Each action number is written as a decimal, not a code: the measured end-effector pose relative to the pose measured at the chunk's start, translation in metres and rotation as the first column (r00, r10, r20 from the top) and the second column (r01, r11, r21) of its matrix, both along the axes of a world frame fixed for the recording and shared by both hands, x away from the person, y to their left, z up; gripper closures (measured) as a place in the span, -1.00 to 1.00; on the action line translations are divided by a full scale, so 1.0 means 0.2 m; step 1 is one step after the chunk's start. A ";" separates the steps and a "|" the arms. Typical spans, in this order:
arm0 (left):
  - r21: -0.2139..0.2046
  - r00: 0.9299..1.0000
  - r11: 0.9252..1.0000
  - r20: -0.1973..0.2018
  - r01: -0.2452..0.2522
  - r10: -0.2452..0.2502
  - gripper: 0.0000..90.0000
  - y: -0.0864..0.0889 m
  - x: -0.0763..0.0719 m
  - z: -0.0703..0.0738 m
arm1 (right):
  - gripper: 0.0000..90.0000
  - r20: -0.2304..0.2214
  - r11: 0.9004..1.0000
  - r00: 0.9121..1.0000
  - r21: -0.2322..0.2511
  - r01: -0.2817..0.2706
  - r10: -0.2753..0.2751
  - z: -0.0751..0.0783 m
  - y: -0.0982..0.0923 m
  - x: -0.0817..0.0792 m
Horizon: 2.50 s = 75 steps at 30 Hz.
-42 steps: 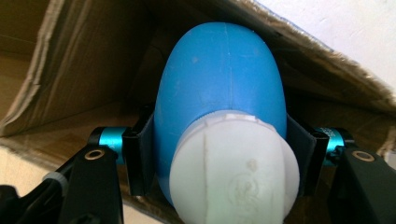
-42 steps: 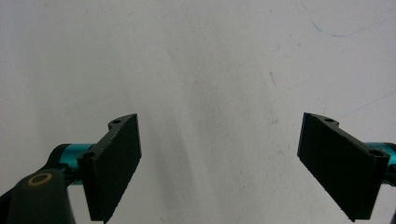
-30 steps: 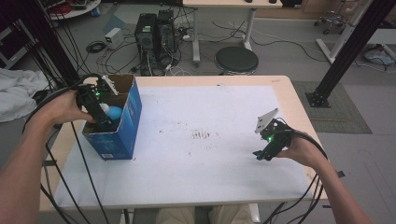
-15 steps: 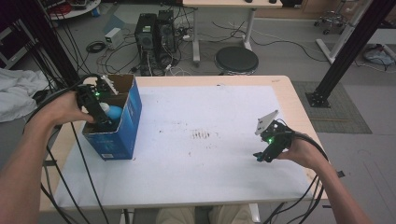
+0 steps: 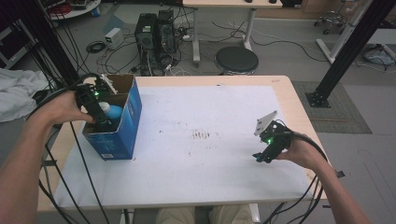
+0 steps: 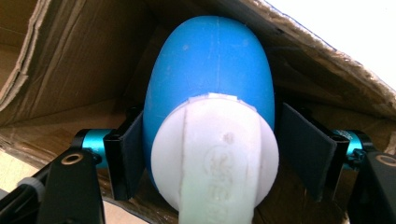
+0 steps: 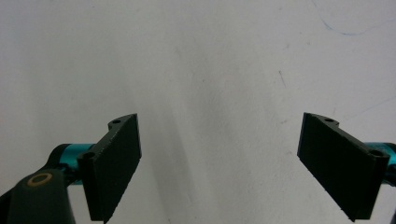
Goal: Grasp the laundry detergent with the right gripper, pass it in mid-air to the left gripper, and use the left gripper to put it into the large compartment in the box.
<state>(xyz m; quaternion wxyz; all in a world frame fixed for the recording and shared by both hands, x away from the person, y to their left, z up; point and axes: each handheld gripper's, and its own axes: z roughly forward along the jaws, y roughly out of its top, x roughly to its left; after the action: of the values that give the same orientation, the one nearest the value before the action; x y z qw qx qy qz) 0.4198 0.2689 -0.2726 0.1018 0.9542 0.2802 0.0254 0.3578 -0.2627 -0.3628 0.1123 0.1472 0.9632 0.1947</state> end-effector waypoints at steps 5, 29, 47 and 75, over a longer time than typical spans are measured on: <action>-0.006 1.000 1.000 -0.003 -0.002 0.002 -0.44 0.00 -0.01 0.01 | -0.72 -0.002 1.000 1.000 0.000 0.003 -0.003 0.00 0.00 0.00; -0.003 0.998 1.000 0.066 -0.022 0.022 -0.53 0.02 -0.04 0.19 | -0.72 -0.008 1.000 1.000 -0.007 -0.010 0.010 -0.01 0.02 0.00; -0.006 0.979 0.993 0.167 0.117 -0.114 -0.55 -0.26 -0.10 0.46 | -0.72 -0.001 1.000 1.000 -0.003 -0.003 0.003 0.01 0.01 0.01; 0.041 0.941 0.949 0.119 0.313 -0.316 -0.64 -0.92 -0.17 0.00 | -0.72 0.033 1.000 0.999 0.021 0.011 -0.012 0.10 0.01 0.00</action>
<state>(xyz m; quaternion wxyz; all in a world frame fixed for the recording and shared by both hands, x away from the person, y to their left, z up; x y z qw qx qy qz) 0.3866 0.0841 -0.2733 0.1115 0.9843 0.1172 0.0709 0.3576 -0.2601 -0.3424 0.1278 0.1508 0.9583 0.2063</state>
